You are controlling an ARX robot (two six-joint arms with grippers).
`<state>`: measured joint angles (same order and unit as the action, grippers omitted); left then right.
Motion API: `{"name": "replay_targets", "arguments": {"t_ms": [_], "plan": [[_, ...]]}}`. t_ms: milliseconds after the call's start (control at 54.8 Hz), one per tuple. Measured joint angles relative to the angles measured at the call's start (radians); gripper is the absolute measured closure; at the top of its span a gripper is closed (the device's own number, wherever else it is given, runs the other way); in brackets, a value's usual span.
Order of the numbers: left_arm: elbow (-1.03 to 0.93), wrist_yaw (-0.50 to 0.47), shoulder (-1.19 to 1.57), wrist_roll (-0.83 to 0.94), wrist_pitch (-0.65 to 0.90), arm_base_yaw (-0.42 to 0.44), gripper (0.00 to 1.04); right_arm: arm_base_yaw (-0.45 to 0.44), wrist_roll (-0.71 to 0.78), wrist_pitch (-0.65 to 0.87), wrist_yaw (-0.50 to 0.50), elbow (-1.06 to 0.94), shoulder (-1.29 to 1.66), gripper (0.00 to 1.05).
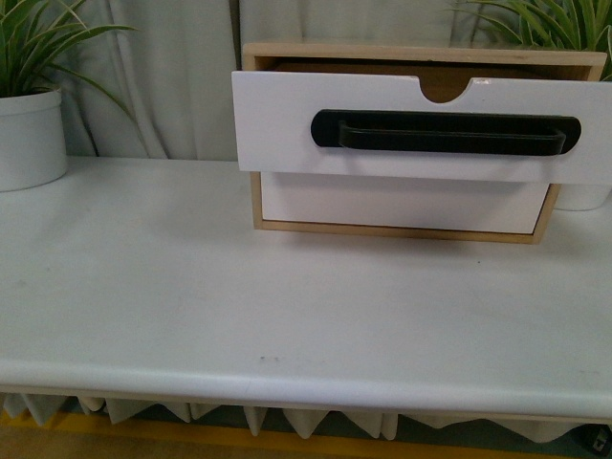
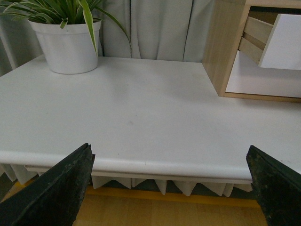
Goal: Close drawer sideways
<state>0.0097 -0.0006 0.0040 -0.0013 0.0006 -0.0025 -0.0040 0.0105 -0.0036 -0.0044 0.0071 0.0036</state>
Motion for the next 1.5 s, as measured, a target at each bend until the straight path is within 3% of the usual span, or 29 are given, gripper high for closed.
{"name": "replay_targets", "arguments": {"t_ms": [1351,1387,1424,1497], "plan": [[0.0,0.0,0.0,0.0,0.0,0.0,0.06,0.0,0.0,0.0,0.0,0.0,0.0,0.09],[0.0,-0.001,0.001,0.001,-0.001,-0.001,0.06,0.01,0.0,-0.034,0.032,0.01,0.014,0.09],[0.02,-0.14,0.029,0.09,-0.067,-0.043,0.06,0.024,0.0,-0.146,0.089,0.055,0.071,0.09],[0.039,-0.315,0.08,0.304,-0.121,-0.108,0.06,0.024,0.0,-0.201,0.078,0.086,0.148,0.09]]}}
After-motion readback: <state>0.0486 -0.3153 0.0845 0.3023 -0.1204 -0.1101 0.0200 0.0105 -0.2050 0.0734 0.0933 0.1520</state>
